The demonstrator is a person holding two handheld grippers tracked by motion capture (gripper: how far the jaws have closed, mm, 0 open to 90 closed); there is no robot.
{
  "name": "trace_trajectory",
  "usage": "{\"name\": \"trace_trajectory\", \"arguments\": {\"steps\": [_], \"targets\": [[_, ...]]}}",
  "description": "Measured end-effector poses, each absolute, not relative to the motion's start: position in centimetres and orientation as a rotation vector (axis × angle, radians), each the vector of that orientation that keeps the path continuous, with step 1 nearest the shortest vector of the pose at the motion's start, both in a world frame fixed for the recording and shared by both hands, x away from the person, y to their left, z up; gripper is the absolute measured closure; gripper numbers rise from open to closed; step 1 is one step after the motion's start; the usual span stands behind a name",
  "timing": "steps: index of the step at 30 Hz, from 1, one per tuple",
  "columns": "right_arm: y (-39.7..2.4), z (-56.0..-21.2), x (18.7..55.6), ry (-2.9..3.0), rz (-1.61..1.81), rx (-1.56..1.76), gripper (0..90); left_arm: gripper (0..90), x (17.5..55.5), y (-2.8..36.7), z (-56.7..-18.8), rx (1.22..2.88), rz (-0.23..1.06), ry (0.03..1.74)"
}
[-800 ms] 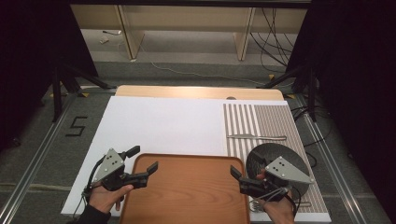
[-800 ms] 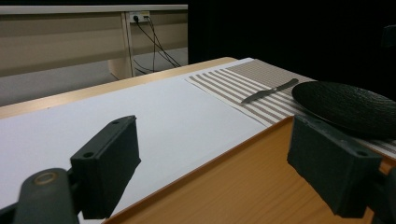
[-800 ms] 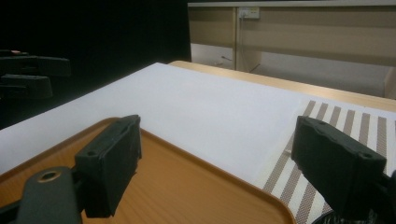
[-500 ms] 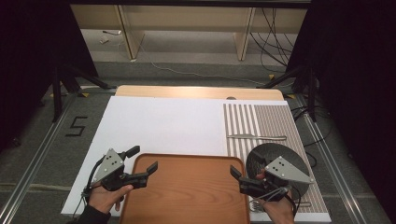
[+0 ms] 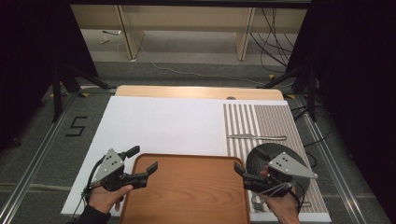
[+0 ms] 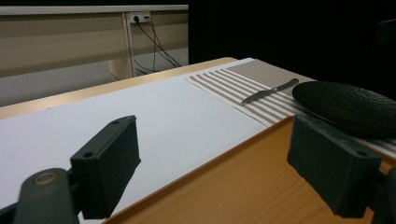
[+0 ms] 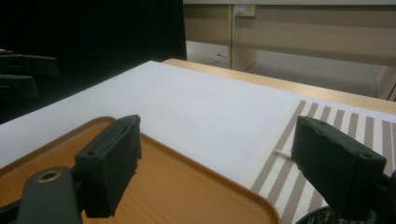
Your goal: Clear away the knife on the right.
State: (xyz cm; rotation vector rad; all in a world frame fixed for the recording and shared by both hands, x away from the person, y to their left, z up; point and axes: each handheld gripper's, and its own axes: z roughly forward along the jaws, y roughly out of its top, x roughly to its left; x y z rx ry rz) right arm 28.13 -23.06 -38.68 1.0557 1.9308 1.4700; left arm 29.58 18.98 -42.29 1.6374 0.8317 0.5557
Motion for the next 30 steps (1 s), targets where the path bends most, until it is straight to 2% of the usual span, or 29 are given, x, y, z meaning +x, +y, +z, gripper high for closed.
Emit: {"name": "trace_trajectory", "arguments": {"steps": [21, 30], "targets": [[-27.8, -37.0, 34.0, 2.163, 1.302, 1.134, 19.0, 16.1, 29.7, 19.0, -42.4, 1.642, 0.561, 0.837], [-28.6, -36.3, 36.5, 2.261, 1.169, 1.125, 19.2, 16.1, 29.7, 19.2, -42.4, 1.634, 0.565, 0.842]]}}
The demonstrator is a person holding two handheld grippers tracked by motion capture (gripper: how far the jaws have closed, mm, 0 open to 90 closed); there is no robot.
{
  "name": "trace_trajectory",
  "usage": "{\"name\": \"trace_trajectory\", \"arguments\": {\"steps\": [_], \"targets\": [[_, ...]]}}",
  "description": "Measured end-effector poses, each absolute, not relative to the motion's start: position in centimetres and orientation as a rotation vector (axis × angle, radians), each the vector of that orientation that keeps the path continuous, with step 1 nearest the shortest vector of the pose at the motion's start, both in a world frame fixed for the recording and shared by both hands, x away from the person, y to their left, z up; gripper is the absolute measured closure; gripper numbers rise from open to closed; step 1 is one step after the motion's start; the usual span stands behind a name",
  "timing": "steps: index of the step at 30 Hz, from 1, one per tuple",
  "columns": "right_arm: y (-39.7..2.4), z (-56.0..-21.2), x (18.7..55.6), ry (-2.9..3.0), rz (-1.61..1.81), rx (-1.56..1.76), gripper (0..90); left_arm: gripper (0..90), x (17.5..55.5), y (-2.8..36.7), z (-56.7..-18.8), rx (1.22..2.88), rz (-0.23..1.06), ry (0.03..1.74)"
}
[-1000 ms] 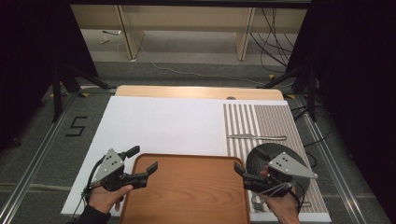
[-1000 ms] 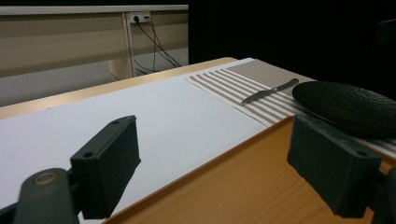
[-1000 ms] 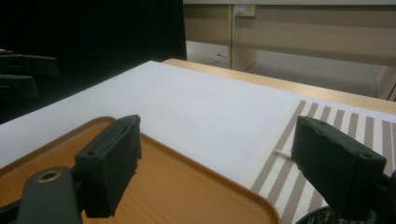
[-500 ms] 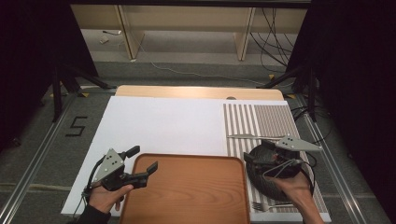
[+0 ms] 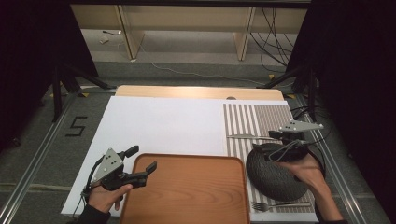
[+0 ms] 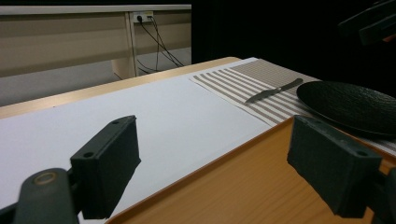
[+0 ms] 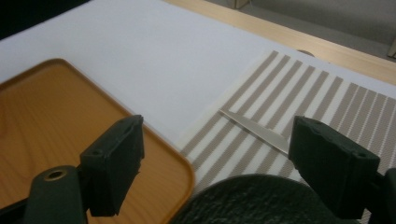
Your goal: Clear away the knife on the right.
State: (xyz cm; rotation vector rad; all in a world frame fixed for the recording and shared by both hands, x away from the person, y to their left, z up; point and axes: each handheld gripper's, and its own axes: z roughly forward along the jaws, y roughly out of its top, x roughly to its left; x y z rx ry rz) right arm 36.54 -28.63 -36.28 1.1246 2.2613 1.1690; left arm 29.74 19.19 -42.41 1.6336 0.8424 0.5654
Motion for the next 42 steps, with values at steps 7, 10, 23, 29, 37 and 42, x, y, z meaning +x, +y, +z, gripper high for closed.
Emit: {"name": "trace_trajectory", "arguments": {"steps": [7, 10, 23, 29, 37, 42], "targets": [[-29.9, -36.7, 40.0, 2.327, 1.062, 1.188, 19.8, 16.1, 29.8, 19.2, -42.4, 1.636, 0.565, 0.842], [-30.2, -37.0, 41.4, 2.342, 1.007, 1.205, 20.3, 16.1, 29.8, 19.2, -42.4, 1.635, 0.565, 0.841], [-31.0, -39.2, 46.3, 2.431, 0.750, 1.302, 24.4, 16.1, 29.8, 19.2, -42.5, 1.635, 0.569, 0.837], [-30.7, -40.5, 48.3, 2.482, 0.613, 1.317, 26.9, 16.1, 29.8, 19.2, -42.4, 1.634, 0.571, 0.835], [-30.1, -41.8, 50.3, 2.542, 0.455, 1.311, 30.5, 16.1, 29.9, 19.1, -42.5, 1.633, 0.569, 0.833], [-29.7, -42.8, 51.1, 2.576, 0.370, 1.312, 32.3, 16.1, 29.8, 19.1, -42.4, 1.634, 0.569, 0.832]]}}
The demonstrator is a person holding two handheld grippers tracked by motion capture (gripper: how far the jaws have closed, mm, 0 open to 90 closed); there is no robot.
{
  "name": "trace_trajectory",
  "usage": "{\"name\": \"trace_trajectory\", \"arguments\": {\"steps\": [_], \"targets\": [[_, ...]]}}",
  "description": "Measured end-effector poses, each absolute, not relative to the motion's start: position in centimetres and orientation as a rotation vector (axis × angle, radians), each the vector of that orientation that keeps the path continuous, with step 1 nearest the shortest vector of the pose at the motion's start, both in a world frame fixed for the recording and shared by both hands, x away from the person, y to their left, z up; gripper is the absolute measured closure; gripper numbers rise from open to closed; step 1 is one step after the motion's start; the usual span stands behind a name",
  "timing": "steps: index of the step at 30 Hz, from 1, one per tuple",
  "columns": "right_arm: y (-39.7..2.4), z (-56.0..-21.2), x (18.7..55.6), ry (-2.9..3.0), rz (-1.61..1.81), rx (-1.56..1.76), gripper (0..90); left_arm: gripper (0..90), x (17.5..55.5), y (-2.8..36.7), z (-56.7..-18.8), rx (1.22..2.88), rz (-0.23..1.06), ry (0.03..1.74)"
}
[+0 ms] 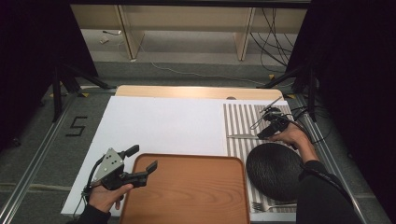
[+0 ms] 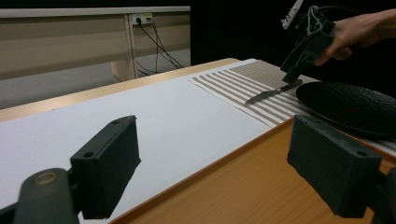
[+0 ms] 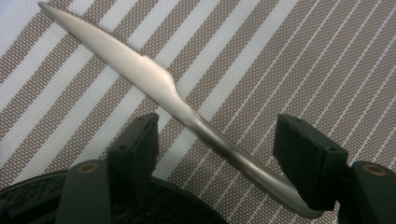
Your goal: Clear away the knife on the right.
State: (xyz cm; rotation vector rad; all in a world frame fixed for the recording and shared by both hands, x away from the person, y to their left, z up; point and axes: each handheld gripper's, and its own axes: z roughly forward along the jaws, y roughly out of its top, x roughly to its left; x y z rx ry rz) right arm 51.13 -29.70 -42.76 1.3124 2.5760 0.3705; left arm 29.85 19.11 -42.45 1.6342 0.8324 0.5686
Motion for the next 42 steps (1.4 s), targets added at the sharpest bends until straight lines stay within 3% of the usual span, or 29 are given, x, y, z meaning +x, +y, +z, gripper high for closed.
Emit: {"name": "trace_trajectory", "arguments": {"steps": [42], "targets": [[-28.9, -45.0, 53.2, 2.721, 0.110, 1.270, 50.6, 16.1, 29.9, 19.0, -42.4, 1.623, 0.562, 0.841]]}}
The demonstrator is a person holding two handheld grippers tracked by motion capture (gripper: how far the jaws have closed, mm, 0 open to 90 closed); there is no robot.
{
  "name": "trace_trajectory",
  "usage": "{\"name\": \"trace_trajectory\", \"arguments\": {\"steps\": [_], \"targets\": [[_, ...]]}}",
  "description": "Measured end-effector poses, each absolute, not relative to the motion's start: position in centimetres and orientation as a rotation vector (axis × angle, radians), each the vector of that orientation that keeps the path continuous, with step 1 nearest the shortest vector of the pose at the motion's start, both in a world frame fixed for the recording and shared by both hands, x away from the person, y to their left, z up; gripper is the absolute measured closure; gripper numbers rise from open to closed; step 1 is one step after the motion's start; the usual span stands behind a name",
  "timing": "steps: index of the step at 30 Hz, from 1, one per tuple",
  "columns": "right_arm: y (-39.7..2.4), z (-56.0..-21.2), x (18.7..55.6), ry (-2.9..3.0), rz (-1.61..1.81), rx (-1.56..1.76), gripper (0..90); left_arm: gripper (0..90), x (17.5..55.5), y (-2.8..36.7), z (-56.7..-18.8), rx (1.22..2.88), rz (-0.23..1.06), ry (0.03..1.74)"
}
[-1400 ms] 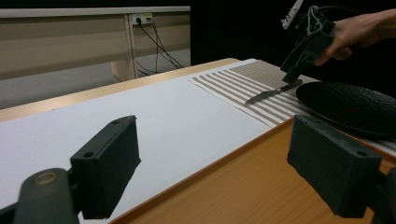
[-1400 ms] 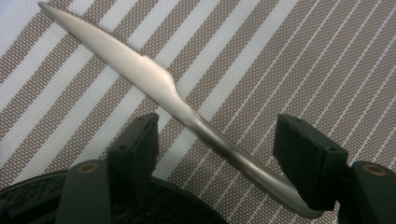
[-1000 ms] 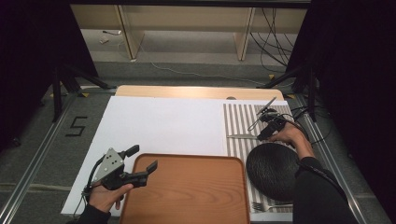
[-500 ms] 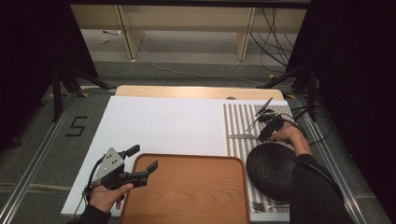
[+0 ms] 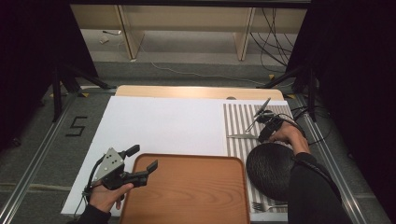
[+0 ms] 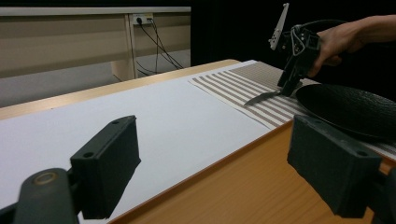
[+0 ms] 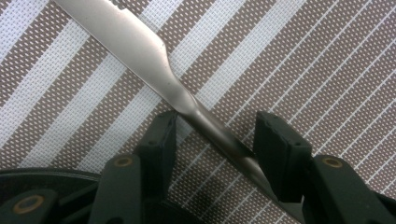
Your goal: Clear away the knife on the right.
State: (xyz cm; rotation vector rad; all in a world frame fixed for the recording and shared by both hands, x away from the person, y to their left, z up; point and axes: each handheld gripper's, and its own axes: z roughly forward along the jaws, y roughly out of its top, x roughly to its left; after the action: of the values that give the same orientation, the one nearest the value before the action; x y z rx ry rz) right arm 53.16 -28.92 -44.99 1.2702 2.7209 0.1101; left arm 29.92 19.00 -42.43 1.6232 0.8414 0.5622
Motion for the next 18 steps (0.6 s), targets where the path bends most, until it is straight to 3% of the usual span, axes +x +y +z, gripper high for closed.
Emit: {"name": "trace_trajectory", "arguments": {"steps": [18], "targets": [[-28.50, -44.91, 52.86, 2.812, 0.137, 1.181, 76.1, 16.1, 29.84, 18.96, -42.43, 1.625, 0.566, 0.839]]}}
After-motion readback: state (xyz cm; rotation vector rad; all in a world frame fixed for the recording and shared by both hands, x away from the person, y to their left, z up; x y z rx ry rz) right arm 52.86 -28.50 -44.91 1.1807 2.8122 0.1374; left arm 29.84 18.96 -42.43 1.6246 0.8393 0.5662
